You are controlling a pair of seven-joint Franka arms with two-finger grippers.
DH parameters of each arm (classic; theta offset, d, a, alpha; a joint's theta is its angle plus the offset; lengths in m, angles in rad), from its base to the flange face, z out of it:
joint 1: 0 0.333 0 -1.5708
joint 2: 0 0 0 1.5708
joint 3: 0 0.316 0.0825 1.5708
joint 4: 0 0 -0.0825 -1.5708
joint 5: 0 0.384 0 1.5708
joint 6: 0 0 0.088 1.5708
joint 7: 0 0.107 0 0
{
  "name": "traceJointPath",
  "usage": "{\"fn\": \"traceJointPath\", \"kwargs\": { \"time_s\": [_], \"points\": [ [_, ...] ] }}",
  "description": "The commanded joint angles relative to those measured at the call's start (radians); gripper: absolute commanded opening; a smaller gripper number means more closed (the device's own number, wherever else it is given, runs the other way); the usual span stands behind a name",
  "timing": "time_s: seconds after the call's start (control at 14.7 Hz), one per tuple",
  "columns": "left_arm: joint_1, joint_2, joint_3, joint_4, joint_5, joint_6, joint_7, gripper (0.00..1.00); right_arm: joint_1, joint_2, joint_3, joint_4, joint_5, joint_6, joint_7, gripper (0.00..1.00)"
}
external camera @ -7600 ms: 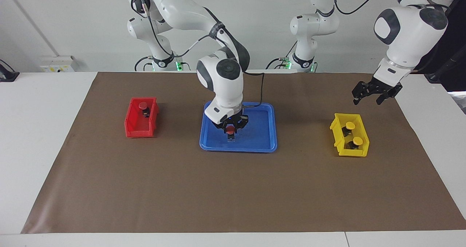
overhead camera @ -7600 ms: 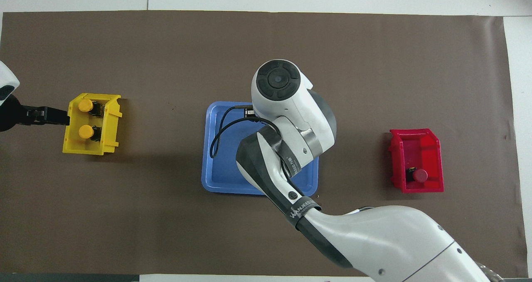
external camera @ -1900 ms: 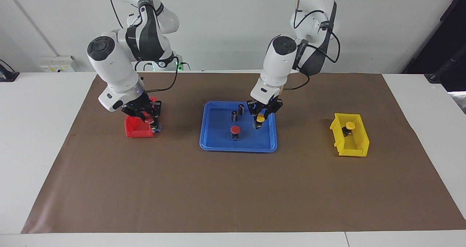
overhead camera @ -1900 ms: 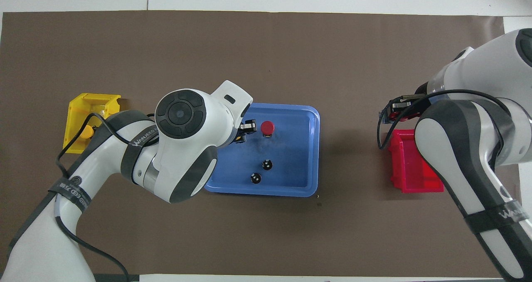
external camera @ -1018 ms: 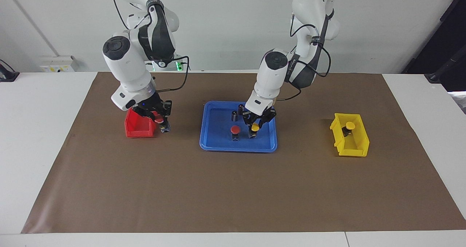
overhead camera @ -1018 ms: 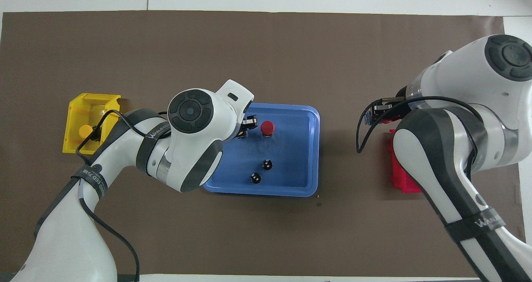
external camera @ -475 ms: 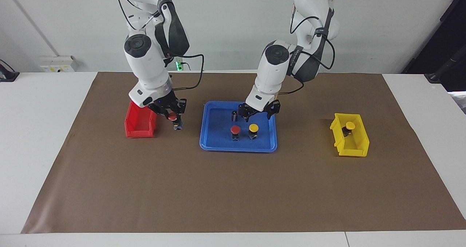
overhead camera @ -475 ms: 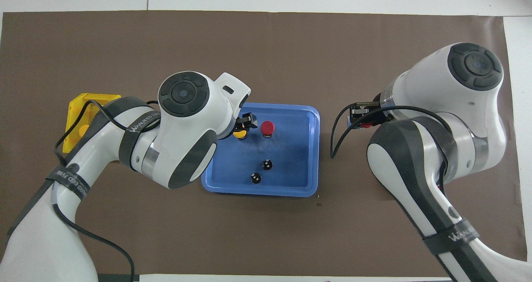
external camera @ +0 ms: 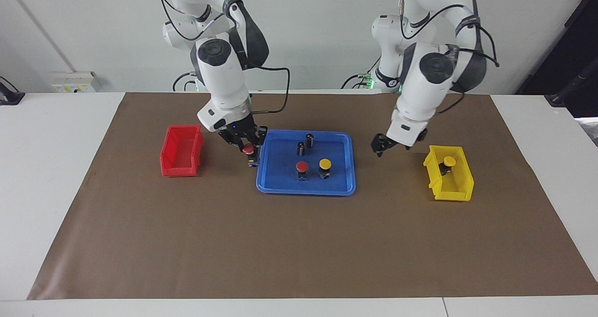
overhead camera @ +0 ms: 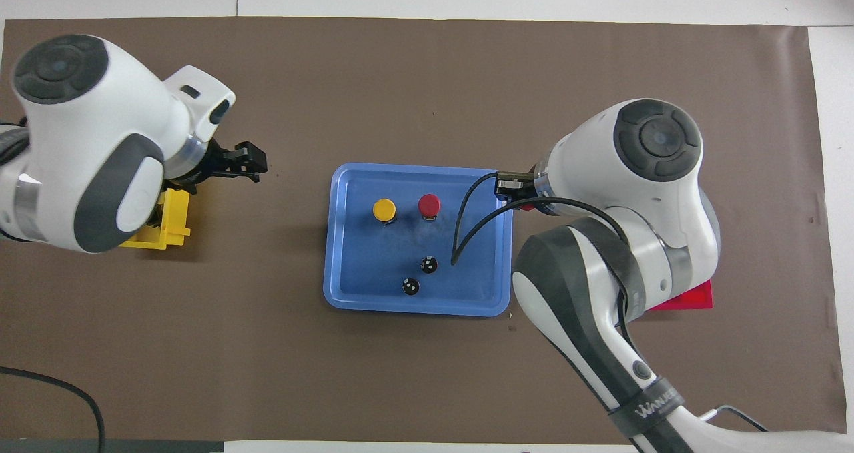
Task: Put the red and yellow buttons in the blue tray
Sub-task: 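Place the red button in the tray while the left gripper grasps yellow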
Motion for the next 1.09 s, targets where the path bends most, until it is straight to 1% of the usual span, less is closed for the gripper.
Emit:
{"fn": "traceJointPath", "kwargs": {
  "time_s": [0.0,0.14,0.2,0.34,0.48,0.61,0.68,0.75,1.02],
  "points": [
    [0.133,-0.039,-0.012,-0.043,0.010,-0.002,0.212,1.00,0.028,0.062,0.001,0.065,0.013,-0.022,0.038,0.13],
    [0.228,-0.051,-0.012,-0.080,0.010,0.040,0.347,1.00,0.053,0.092,0.001,0.070,0.013,-0.019,0.046,0.13],
    [0.255,-0.067,-0.012,-0.124,0.010,0.086,0.364,1.00,0.054,0.113,0.000,0.084,0.013,-0.024,0.046,0.13],
    [0.282,-0.102,-0.013,-0.236,0.010,0.236,0.378,0.99,0.065,0.144,0.001,0.102,0.011,-0.032,0.049,0.13],
    [0.286,-0.110,-0.012,-0.300,0.010,0.289,0.407,0.99,0.083,0.168,0.000,0.116,0.004,-0.033,0.049,0.13],
    [0.284,-0.104,-0.013,-0.317,0.010,0.301,0.406,0.89,0.089,0.191,0.000,0.117,-0.006,-0.029,0.050,0.13],
    [0.281,-0.102,-0.013,-0.325,0.010,0.317,0.400,0.81,0.091,0.204,0.000,0.125,-0.007,-0.029,0.050,0.13],
    [0.275,-0.099,-0.013,-0.336,0.010,0.326,0.397,0.77,0.091,0.211,0.000,0.125,-0.015,-0.024,0.050,0.14],
    [0.272,-0.099,-0.013,-0.390,0.010,0.403,0.405,0.75,0.088,0.213,0.000,0.119,-0.049,-0.033,0.050,0.14]
  ]
}}
